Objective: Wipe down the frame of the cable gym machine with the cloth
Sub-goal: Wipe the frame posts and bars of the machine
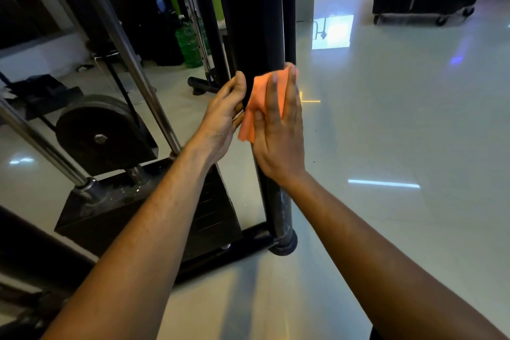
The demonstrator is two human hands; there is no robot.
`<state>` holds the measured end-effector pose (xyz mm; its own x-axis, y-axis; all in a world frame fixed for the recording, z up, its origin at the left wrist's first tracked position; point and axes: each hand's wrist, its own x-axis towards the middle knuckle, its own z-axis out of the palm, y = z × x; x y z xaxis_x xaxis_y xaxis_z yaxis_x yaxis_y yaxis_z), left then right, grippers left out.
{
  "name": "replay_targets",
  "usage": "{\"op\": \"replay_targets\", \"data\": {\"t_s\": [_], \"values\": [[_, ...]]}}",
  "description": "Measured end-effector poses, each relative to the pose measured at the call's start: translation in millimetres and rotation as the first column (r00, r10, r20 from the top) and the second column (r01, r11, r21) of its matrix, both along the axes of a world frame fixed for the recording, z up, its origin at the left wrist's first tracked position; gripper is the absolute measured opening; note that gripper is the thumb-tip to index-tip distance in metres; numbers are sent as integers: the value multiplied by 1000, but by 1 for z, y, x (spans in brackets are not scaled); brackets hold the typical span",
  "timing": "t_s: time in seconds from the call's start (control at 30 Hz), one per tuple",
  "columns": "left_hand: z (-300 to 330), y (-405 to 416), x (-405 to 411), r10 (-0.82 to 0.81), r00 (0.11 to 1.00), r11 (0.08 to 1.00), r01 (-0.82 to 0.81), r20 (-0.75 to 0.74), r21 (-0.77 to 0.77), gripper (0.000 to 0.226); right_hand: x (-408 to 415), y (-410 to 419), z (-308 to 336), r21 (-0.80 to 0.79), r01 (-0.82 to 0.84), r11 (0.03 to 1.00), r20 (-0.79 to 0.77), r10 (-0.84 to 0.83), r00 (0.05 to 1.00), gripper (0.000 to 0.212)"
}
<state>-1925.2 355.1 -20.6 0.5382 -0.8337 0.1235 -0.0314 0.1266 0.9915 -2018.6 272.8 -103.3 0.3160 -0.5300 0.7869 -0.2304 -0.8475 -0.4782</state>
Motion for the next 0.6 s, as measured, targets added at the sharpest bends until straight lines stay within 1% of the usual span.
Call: {"op": "replay_targets", "data": {"t_s": [0.03, 0.1, 0.13, 0.17, 0.23, 0.3, 0.4, 0.47, 0.53, 0.6], "values": [[-3, -1, -1, 8, 1000, 1000, -8, -3, -4, 40, -4, 0, -18, -16, -3, 1000, -39, 3, 999, 81], [-8, -3, -3, 23, 1000, 999, -23, -13, -43, 46, -21, 3, -64, -32, -39, 999, -180, 32, 983, 98], [-9, -3, -4, 31, 999, 997, -32, -15, -67, 48, -29, 5, -82, -27, -64, 998, -229, 56, 972, 102], [-10, -3, -5, 40, 999, 995, -41, -16, -86, 49, -34, 6, -94, -20, -85, 996, -248, 77, 966, 101], [-12, -3, -7, 40, 999, 994, -43, -23, -105, 53, -32, 5, -85, -16, -101, 995, -209, 96, 973, 87], [-13, -3, -5, 23, 999, 993, -27, -33, -116, 57, -24, 0, -51, -30, -101, 994, -143, 96, 985, 79], [-15, -3, 2, -8, 999, 993, 3, -40, -117, 52, -17, -14, -20, -39, -87, 995, -76, 84, 994, 73], [-12, -3, 0, -15, 999, 992, 10, -38, -128, 51, -20, -11, -33, -9, -80, 997, -70, 80, 994, 74], [-12, -3, -2, 7, 999, 991, -13, -48, -133, 51, -24, -1, -64, 35, -80, 996, -118, 84, 989, 78], [-12, -3, -4, 24, 999, 991, -30, -43, -134, 53, -27, 3, -85, 32, -90, 995, -149, 94, 984, 83]]}}
